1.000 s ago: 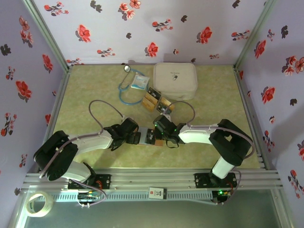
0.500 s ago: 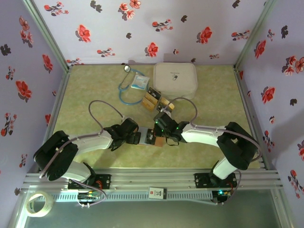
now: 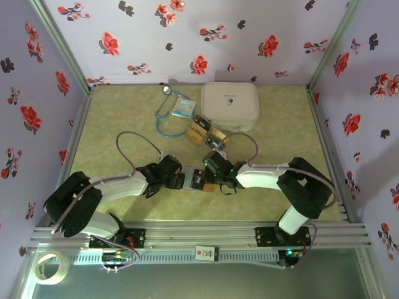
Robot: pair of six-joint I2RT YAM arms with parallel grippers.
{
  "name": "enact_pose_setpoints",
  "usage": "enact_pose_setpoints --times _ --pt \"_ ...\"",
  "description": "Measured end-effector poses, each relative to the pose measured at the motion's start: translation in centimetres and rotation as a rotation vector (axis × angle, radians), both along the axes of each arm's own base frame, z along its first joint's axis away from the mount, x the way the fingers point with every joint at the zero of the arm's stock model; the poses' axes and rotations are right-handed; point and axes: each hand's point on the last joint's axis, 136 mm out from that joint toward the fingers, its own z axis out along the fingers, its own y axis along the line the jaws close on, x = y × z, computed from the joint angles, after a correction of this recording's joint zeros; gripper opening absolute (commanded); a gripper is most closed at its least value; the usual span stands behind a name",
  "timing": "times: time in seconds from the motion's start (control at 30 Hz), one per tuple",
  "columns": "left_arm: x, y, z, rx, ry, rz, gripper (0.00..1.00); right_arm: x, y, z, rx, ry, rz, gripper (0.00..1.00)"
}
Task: Put the credit cards into the card holder
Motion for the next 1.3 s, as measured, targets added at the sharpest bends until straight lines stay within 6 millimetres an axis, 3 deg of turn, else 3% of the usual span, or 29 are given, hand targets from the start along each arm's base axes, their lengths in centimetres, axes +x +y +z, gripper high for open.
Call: enact_pose_setpoints --times 0.73,1.3 --pt "-0.1 0.3 -0.1 0.008 0.006 0.004 1.00 0.9 1.5 0.1 0.016 -0.006 0.006 0.00" --pt "0.0 0.3 0.0 0.005 0.004 0.005 1.00 0.1 3.4 0.7 0.082 0.010 0.055 0.00"
